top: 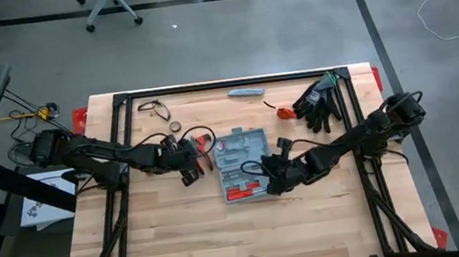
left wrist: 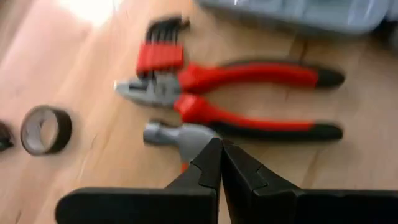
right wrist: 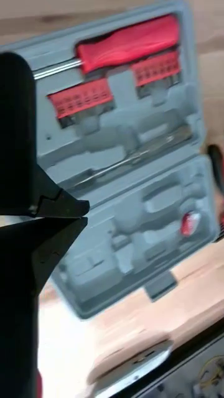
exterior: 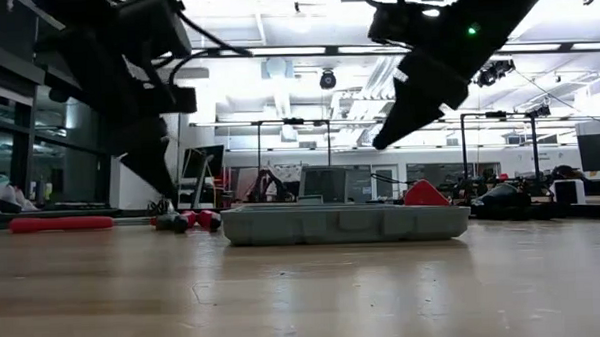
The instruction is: Prefit tool cases
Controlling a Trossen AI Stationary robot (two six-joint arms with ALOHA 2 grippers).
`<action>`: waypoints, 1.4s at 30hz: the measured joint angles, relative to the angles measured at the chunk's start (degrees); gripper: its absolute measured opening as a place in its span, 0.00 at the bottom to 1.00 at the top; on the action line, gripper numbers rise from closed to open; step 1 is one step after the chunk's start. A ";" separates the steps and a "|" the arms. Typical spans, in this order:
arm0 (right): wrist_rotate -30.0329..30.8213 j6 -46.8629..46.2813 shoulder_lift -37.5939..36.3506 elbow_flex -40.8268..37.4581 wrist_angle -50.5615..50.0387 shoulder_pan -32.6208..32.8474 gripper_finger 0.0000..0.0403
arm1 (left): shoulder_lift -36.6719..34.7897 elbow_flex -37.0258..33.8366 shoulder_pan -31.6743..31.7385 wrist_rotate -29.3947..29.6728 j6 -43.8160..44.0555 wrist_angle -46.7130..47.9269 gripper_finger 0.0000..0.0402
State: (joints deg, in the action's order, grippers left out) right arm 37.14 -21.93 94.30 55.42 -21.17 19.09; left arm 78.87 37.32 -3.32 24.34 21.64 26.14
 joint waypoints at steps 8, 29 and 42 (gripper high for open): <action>4.75 -4.30 0.00 0.00 -4.09 2.56 0.00 | -0.02 0.00 5.10 -1.70 -3.04 9.74 0.17; 5.45 -8.29 0.00 0.00 -6.91 3.59 0.00 | -0.19 -7.44 15.36 -16.79 -11.11 -3.68 0.47; 5.95 -9.21 0.00 0.00 -6.84 3.82 0.00 | -0.26 -12.62 13.57 -13.48 -6.71 -12.55 0.05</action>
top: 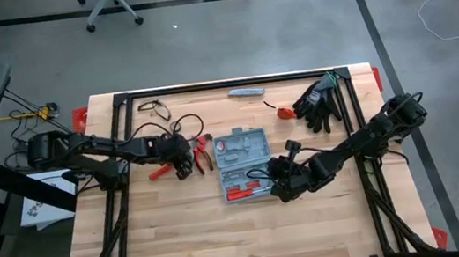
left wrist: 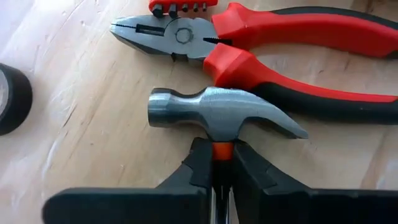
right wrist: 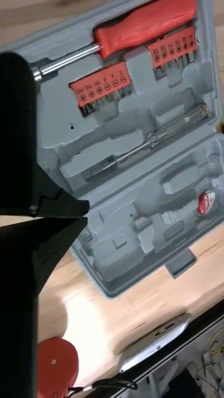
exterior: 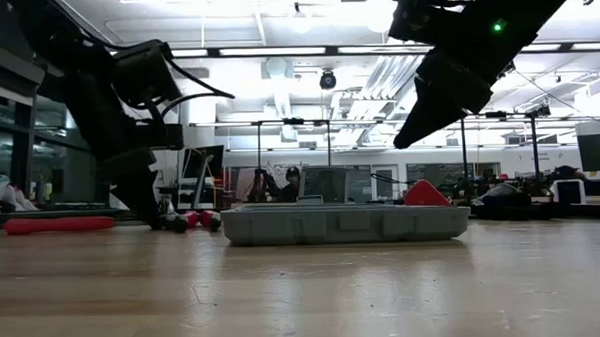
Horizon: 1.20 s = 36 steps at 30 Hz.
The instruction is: Prefit tool cases
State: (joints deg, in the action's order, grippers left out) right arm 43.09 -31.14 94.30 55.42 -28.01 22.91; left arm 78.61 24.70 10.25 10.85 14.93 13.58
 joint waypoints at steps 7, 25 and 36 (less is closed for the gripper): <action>0.26 -0.08 0.00 0.00 -0.34 1.41 0.00 | -2.29 -0.72 -3.31 4.41 1.32 0.10 0.05; 6.88 -6.15 0.00 0.00 -7.80 2.23 0.00 | -7.96 0.37 -16.73 6.35 10.05 -21.09 0.05; 11.53 -7.50 -1.34 0.00 -8.11 2.51 0.00 | 11.85 22.07 -19.81 3.62 -5.91 -23.84 0.05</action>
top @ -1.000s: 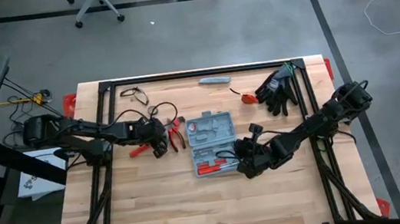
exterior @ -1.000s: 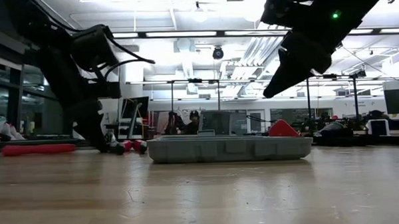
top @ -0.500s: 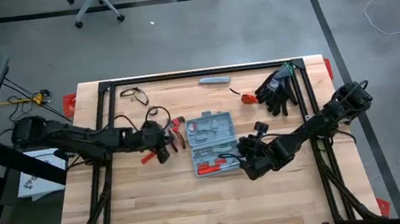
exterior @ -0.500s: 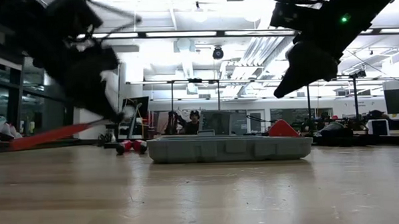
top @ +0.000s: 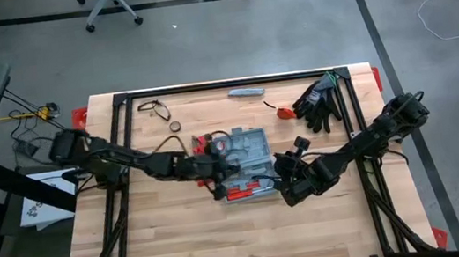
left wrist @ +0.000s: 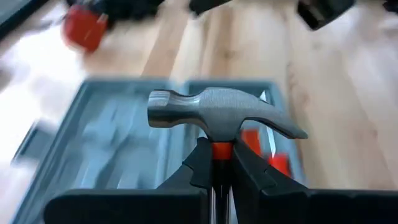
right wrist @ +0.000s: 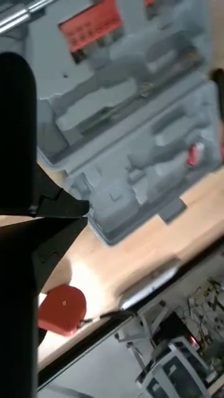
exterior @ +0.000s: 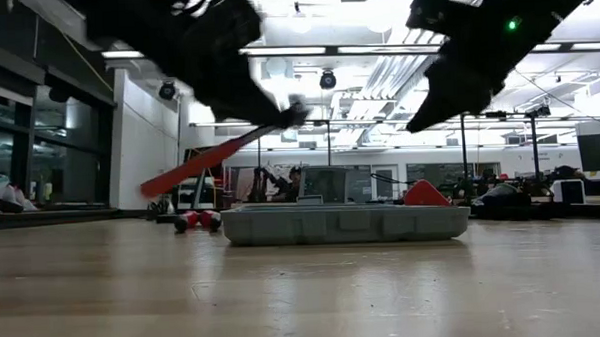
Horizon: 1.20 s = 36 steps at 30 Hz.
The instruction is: Prefit tool cases
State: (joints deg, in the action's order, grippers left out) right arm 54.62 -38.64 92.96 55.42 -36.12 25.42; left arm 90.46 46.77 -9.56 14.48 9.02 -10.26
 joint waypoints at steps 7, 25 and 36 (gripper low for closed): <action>6.87 0.07 -10.06 0.00 -4.78 1.33 0.00 | 8.65 12.09 0.71 -2.48 -5.82 0.52 0.05; 11.16 1.41 -20.54 0.00 -9.18 3.20 0.00 | 24.09 23.20 2.16 -4.96 -8.15 2.23 0.05; 10.77 1.05 -20.54 0.00 -9.16 3.20 0.00 | 25.37 23.22 2.43 -5.04 -6.85 4.19 0.06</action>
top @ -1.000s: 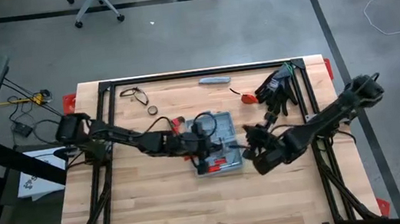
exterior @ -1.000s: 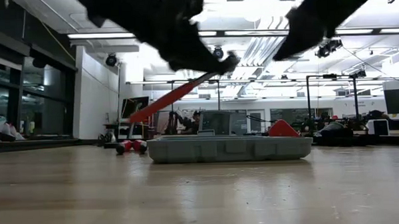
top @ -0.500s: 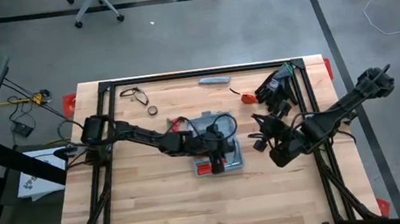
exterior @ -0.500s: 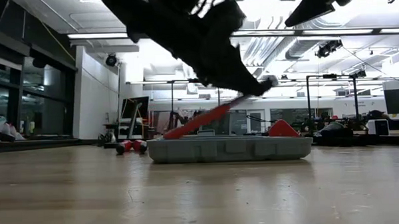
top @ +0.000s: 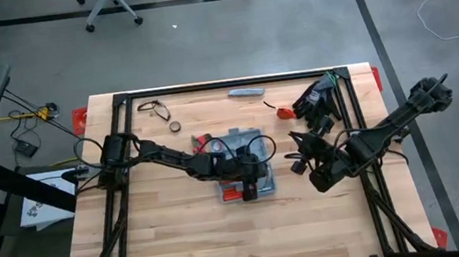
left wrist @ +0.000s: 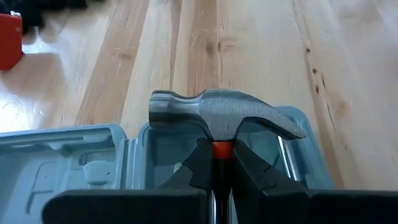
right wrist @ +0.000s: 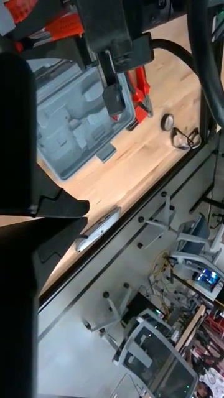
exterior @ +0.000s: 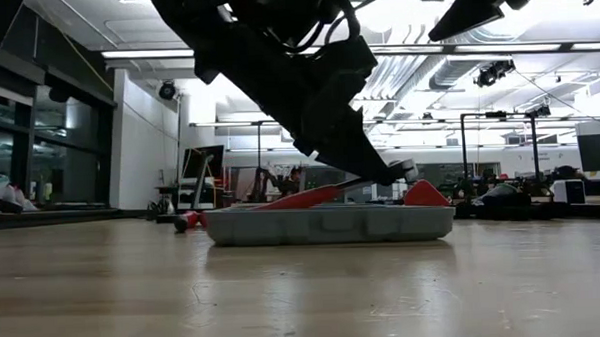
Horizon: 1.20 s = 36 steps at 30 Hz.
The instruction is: Prefit tool cases
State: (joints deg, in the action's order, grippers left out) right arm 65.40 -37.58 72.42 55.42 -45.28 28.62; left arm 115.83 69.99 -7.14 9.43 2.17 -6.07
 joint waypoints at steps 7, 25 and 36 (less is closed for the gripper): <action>-0.85 -0.09 0.00 0.00 0.02 0.00 0.00 | 0.00 -0.03 0.00 0.04 0.18 0.85 0.15; -4.41 -5.00 4.26 0.00 0.11 0.04 0.00 | -0.63 -0.03 0.00 0.13 -1.26 1.57 0.15; -17.89 1.17 21.33 0.00 18.04 -2.74 0.00 | -8.47 -0.03 -1.85 1.00 -1.64 18.91 0.15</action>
State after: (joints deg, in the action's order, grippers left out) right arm 47.50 -36.42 93.76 55.42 -27.23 25.88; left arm 107.37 69.95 -8.98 10.44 0.52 12.84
